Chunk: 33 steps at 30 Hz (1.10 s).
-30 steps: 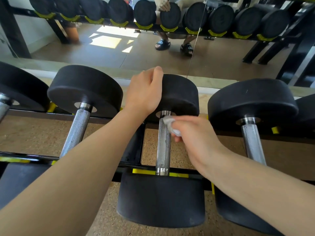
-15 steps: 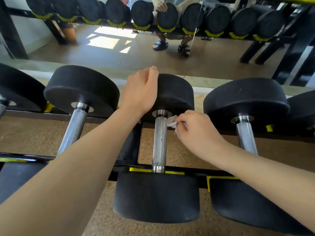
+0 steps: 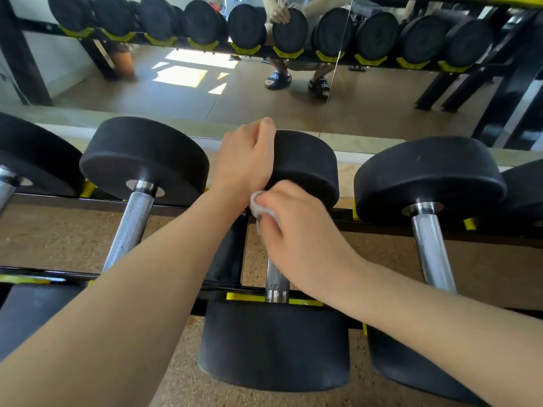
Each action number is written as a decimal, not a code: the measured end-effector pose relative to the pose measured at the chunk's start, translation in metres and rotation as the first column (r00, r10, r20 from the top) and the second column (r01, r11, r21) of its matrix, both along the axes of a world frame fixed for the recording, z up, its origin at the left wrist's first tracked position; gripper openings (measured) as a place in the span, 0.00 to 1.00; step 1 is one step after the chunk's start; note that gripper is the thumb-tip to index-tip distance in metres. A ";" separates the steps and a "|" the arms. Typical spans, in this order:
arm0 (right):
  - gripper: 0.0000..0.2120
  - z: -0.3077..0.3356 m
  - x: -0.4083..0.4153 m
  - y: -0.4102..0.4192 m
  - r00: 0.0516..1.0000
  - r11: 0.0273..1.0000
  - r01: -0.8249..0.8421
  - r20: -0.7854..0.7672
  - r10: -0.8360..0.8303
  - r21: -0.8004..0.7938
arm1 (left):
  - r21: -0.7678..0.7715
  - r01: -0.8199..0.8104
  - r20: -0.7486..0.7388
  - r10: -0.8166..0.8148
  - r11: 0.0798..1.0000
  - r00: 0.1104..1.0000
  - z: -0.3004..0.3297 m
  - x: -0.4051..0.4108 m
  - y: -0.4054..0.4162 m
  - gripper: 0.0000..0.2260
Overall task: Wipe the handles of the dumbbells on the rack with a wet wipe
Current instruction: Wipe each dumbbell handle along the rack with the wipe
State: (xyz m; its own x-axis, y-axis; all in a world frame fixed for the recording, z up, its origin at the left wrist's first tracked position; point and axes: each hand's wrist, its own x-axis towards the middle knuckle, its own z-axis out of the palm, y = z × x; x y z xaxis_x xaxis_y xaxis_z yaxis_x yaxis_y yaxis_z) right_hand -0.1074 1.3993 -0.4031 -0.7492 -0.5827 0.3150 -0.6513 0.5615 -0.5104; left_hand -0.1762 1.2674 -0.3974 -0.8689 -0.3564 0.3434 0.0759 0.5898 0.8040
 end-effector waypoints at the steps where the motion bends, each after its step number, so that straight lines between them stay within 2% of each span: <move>1: 0.11 -0.004 -0.006 0.000 0.992 0.981 -0.080 -0.086 0.097 0.176 | -0.002 0.001 0.001 -0.001 1.000 1.000 0.000 0.000 0.000 0.24; 3: 0.16 -0.016 -0.019 0.008 0.943 0.851 -0.181 -0.158 0.292 0.492 | -0.004 0.007 0.008 -0.007 1.000 1.000 -0.002 0.001 0.000 0.24; 4: 0.17 -0.020 -0.022 0.014 0.917 0.796 -0.220 -0.158 0.366 0.564 | -0.007 0.011 0.012 -0.010 1.000 1.000 -0.002 0.001 0.000 0.24; 7: 0.19 -0.015 -0.022 0.027 0.869 0.704 -0.321 -0.099 0.485 0.633 | -0.017 0.007 0.007 -0.007 1.000 1.000 -0.002 0.002 0.001 0.25; 9: 0.19 -0.008 -0.020 0.036 0.859 0.723 -0.323 -0.132 0.495 0.610 | -0.022 0.005 0.009 -0.005 1.000 1.000 -0.001 0.002 0.001 0.25; 11: 0.17 -0.005 -0.023 0.044 0.940 0.852 -0.201 -0.151 0.307 0.483 | -0.019 0.005 0.011 -0.005 1.000 1.000 0.000 0.001 0.001 0.24; 12: 0.17 -0.005 -0.026 0.045 0.982 0.923 -0.082 -0.125 0.139 0.377 | -0.017 0.011 0.008 -0.011 1.000 1.000 0.000 0.001 0.000 0.24; 13: 0.15 -0.006 -0.028 0.043 0.998 0.958 0.055 -0.035 -0.047 0.282 | -0.016 0.019 0.003 -0.019 1.000 1.000 0.000 0.001 0.000 0.24; 14: 0.13 -0.009 -0.028 0.039 0.970 0.958 0.166 0.139 -0.202 0.235 | -0.013 0.021 0.002 -0.021 1.000 1.000 -0.001 0.001 0.000 0.24; 16: 0.09 -0.020 -0.020 0.024 0.790 0.946 0.261 0.520 -0.325 0.195 | -0.014 0.016 0.006 -0.016 1.000 1.000 -0.002 0.001 0.001 0.23; 17: 0.08 -0.024 -0.013 0.019 0.717 0.939 0.286 0.607 -0.342 0.192 | -0.015 0.014 0.009 -0.014 1.000 1.000 -0.002 0.001 0.002 0.23; 19: 0.08 -0.023 0.000 0.015 0.672 0.929 0.297 0.643 -0.367 0.219 | -0.013 0.008 0.011 -0.008 1.000 1.000 -0.003 0.000 0.002 0.22; 21: 0.08 -0.015 0.011 0.025 0.728 0.946 0.233 0.605 -0.322 0.224 | -0.017 0.007 -0.001 -0.007 1.000 1.000 -0.003 0.000 0.001 0.22; 23: 0.08 -0.002 0.022 0.032 0.843 0.967 0.142 0.485 -0.230 0.211 | -0.030 0.012 -0.012 -0.013 0.999 1.000 -0.003 0.000 0.001 0.22; 26: 0.12 0.007 0.022 0.024 0.970 0.999 -0.006 0.242 -0.002 0.036 | -0.027 0.032 -0.028 -0.032 0.999 0.999 -0.002 0.002 0.000 0.22; 28: 0.20 0.004 0.010 0.015 0.991 0.975 -0.129 0.066 0.119 0.178 | -0.022 0.045 -0.029 -0.046 0.999 0.999 -0.001 0.002 -0.001 0.22; 30: 0.19 -0.009 -0.003 0.011 0.942 0.868 -0.250 -0.100 0.321 0.430 | -0.025 0.042 -0.023 -0.043 0.999 0.999 -0.001 0.001 -0.001 0.22; 31: 0.17 -0.013 -0.006 0.012 0.909 0.801 -0.279 -0.124 0.398 0.530 | -0.027 0.036 -0.015 -0.036 0.999 0.999 -0.002 0.001 -0.001 0.21; 33: 0.15 -0.020 -0.009 0.022 0.891 0.717 -0.304 -0.079 0.448 0.627 | -0.032 0.030 -0.004 -0.030 0.999 1.000 -0.003 0.001 -0.001 0.22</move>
State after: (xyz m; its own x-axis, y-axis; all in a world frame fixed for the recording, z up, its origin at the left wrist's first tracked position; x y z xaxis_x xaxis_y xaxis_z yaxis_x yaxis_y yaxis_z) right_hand -0.1160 1.4208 -0.4228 -0.3836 -0.9214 -0.0620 -0.9234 0.3838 0.0088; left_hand -0.1755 1.2661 -0.4002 -0.8778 -0.3187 0.3577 0.0974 0.6124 0.7845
